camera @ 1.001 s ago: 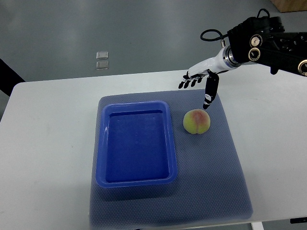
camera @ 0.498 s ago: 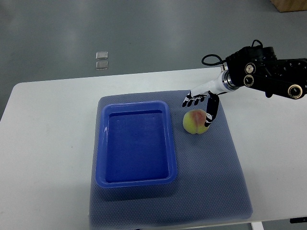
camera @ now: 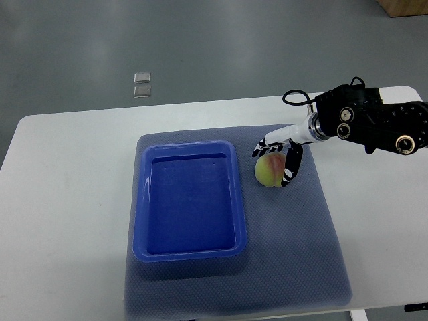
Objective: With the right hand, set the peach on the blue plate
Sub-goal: 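Close the right hand fingers around the peach, then lift the peach up and away from the mat with the right hand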
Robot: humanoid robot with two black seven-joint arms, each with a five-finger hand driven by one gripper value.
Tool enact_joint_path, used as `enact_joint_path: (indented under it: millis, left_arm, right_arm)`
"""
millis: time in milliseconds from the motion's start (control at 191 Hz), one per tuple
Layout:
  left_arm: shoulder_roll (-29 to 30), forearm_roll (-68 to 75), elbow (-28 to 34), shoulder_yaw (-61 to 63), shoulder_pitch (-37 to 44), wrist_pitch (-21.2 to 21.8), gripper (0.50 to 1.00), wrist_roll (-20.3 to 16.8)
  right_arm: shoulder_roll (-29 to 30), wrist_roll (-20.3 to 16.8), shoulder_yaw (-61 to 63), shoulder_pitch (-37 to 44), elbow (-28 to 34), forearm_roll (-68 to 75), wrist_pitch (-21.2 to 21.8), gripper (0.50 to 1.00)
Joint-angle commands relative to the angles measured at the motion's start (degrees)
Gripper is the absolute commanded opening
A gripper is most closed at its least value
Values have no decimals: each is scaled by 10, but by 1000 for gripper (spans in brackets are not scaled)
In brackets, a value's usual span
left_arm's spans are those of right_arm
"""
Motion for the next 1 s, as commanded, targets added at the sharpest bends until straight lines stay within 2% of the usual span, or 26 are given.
enact_joint_path:
  millis: [0, 183, 189, 225, 241, 293, 299, 304, 309, 314, 330, 372, 435, 440, 461, 555, 666, 718, 723, 734, 781, 828, 833, 943, 948, 996]
  left_arm:
    - [0, 0, 1, 0, 0, 0, 1000, 0]
    - [0, 0, 1, 0, 0, 0, 1000, 0]
    - [0, 0, 1, 0, 0, 0, 1000, 0]
    - [0, 0, 1, 0, 0, 0, 1000, 0]
    - [0, 0, 1, 0, 0, 0, 1000, 0]
    - [0, 0, 1, 0, 0, 0, 1000, 0]
    - [0, 0, 1, 0, 0, 0, 1000, 0]
    - [0, 0, 1, 0, 0, 0, 1000, 0]
    - [0, 0, 1, 0, 0, 0, 1000, 0]
    - [0, 0, 1, 0, 0, 0, 1000, 0]
    - [0, 0, 1, 0, 0, 0, 1000, 0]
    - [0, 0, 2, 0, 0, 0, 1000, 0]
    - [0, 0, 2, 0, 0, 0, 1000, 0]
    - [0, 0, 2, 0, 0, 0, 1000, 0]
    - [0, 0, 2, 0, 1, 0, 1000, 0]
    - [0, -1, 3, 0, 0, 1, 1000, 0]
    - [0, -1, 2, 0, 0, 1, 1000, 0]
    - [0, -1, 2, 0, 0, 1, 1000, 0]
    - [0, -1, 2, 0, 0, 1, 1000, 0]
    - [0, -1, 2, 0, 0, 1, 1000, 0]
    - [0, -1, 2, 0, 0, 1, 1000, 0]
    - [0, -1, 2, 0, 0, 1, 1000, 0]
    - [0, 0, 1, 0, 0, 0, 1000, 0]
    - [0, 0, -1, 0, 0, 0, 1000, 0]
    - [0, 0, -3, 0, 0, 0, 1000, 0]
    - [0, 1, -3, 0, 0, 0, 1000, 0]
  right_arm:
    - [1, 2, 0, -5, 0, 0, -7, 919]
    - [1, 5, 1, -15, 0, 0, -18, 885]
    - [1, 5, 1, -18, 0, 0, -24, 866]
    - [1, 5, 1, -20, 0, 0, -27, 856]
    - [1, 5, 1, -21, 0, 0, -28, 830]
    - [1, 5, 1, -21, 0, 0, -28, 829]
    - [1, 6, 1, -22, 0, 0, -30, 708]
    - [1, 6, 1, -22, 0, 0, -30, 707]
    - [1, 6, 1, -22, 0, 0, -30, 676]
    - [1, 6, 1, -22, 0, 0, -30, 676]
    - [0, 6, 1, -22, 0, -1, -29, 627]
    - [-3, 6, 1, -21, 0, -1, -28, 576]
    - [-3, 6, 1, -21, 0, -1, -28, 568]
    - [-6, 6, 1, -18, 1, 0, -27, 525]
    - [-8, 6, 2, -15, 2, 0, -27, 511]
    - [-26, 6, 9, 3, 9, 5, -20, 509]
    - [-67, 7, 25, 68, 43, 15, 5, 511]
    - [-67, 7, 25, 68, 43, 15, 5, 511]
    - [-97, 8, 36, 104, 61, 28, 19, 513]
    - [-102, 8, 37, 115, 65, 31, 22, 513]
    - [-122, 9, 39, 150, 78, 49, 31, 515]
    - [-122, 9, 39, 150, 78, 49, 31, 515]
    - [-148, 10, 38, 193, 96, 69, 46, 517]
    - [-170, 10, 38, 228, 109, 83, 57, 515]
    - [-185, 10, 37, 258, 120, 90, 65, 517]
    - [-191, 10, 35, 273, 125, 93, 67, 517]
